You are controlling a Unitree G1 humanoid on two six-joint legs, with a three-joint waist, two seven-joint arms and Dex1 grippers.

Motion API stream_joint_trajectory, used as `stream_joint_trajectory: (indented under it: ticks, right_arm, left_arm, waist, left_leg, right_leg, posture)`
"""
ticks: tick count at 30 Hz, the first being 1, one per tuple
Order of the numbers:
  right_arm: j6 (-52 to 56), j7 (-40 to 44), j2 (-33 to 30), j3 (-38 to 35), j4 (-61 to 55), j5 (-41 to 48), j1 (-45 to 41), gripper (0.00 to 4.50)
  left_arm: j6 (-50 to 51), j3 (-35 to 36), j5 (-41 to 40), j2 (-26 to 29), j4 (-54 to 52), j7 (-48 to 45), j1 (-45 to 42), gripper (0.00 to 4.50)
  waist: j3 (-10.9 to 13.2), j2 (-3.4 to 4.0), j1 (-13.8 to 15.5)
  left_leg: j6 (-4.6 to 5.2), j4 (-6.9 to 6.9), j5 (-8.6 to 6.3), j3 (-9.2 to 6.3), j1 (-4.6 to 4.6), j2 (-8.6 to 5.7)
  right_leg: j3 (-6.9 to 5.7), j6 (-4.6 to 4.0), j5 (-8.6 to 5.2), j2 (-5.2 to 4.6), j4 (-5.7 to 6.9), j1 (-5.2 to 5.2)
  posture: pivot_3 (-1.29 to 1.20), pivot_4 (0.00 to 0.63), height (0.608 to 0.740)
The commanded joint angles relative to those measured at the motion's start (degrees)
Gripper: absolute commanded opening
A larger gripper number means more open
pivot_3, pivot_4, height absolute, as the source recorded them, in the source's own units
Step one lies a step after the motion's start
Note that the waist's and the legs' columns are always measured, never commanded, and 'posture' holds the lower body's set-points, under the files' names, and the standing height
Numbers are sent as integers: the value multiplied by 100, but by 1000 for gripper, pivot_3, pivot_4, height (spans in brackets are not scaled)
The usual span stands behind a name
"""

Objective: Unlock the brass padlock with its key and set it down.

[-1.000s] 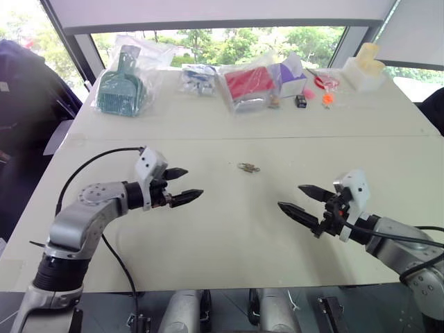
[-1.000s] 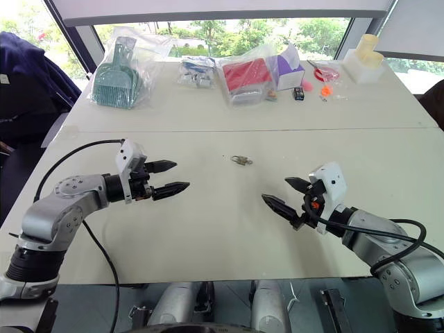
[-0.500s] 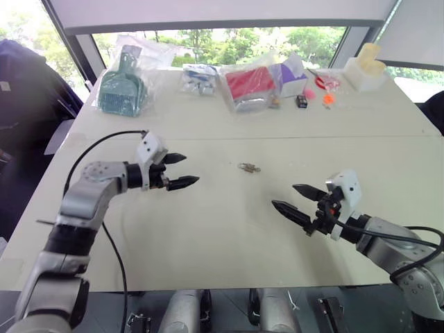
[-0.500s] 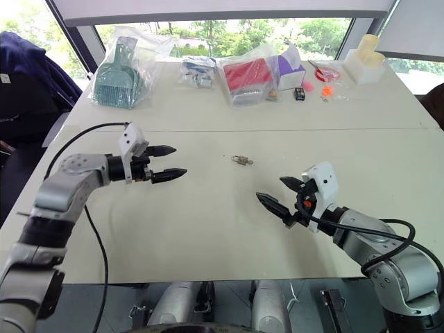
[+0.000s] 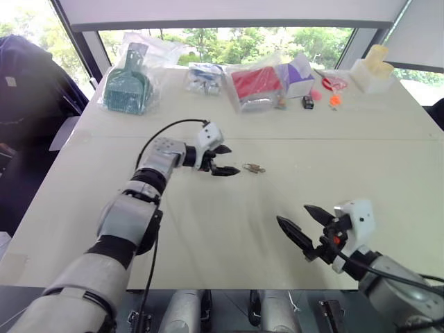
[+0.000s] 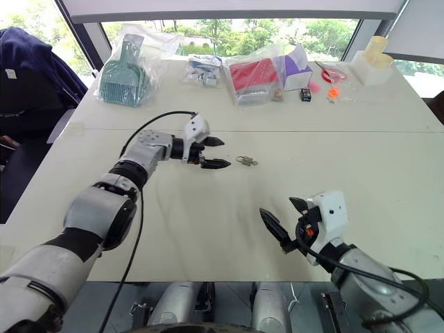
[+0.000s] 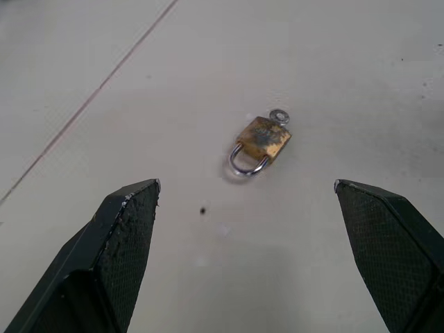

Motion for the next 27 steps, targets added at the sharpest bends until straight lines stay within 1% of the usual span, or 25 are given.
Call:
stream_joint_trajectory:
  ticks: [1, 4, 7, 10, 12, 17, 22, 27]
  right_arm:
    - [-758, -517, -134, 25, -364, 217, 705, 4423]
    - [-1788, -929, -462, 419, -364, 204, 1492, 4423]
    - [-3003, -1355, -822, 1124, -364, -151, 2251, 4423]
    - [-3891, -1755, -1141, 1777, -364, -568, 2704, 4423]
    - [-4201, -2036, -1304, 2037, -364, -727, 2793, 4423]
    - [-4344, -2618, -1586, 2199, -364, -624, 2466, 4423]
    - [-3928, -2898, -1584, 2272, -364, -387, 1820, 4423]
    - [-3385, -2940, -1445, 2139, -364, -155, 1348, 4423]
  left_arm:
    - [23, 95, 250, -333, 140, 250, -267, 4227]
    - [120, 79, 460, -586, 220, 467, -287, 4227]
    - [260, -9, 756, -765, 280, 649, -228, 4227]
    - [455, -57, 1015, -889, 318, 802, -172, 4227]
    - [612, -73, 1137, -914, 332, 725, -142, 4227]
    - [636, -90, 1283, -859, 290, 165, -133, 4227]
    - [488, 107, 1147, -686, 203, -397, -171, 4227]
    - [385, 455, 958, -753, 165, 28, -291, 4227]
  waist:
    - [0, 0, 6]
    - [-1, -2, 0]
    - [1, -6, -14]
    - [-2, -10, -12]
    - [-7, -18, -12]
    - [-16, -31, -9]
    - [-16, -33, -3]
    - [-15, -35, 9]
  left_leg:
    - [0, 0, 0, 0, 0, 1]
    - [0, 0, 0, 0, 1, 0]
    - [1, -1, -1, 0, 2, 1]
    - [1, -2, -1, 0, 7, 4]
    - [1, -1, -1, 0, 10, 6]
    - [0, 0, -2, -1, 15, 9]
    - [0, -1, -1, -3, 13, 10]
    - [1, 4, -1, -3, 9, 9]
  right_leg:
    - [0, 0, 0, 0, 0, 0]
    - [0, 1, -1, -1, -3, 2]
    - [0, 2, -2, 0, -3, 2]
    - [0, 3, -3, 3, -1, 4]
    - [0, 2, -4, 2, -3, 6]
    - [0, 1, -4, 2, -11, 13]
    - [0, -1, -4, 3, -11, 11]
    - [0, -1, -4, 3, -8, 11]
  posture:
    - [0, 150, 735]
    - [0, 150, 735]
    - [0, 150, 735]
    - [0, 150, 735]
    - [0, 150, 735]
    - [0, 150, 735]
    - [0, 150, 735]
    - [0, 150, 735]
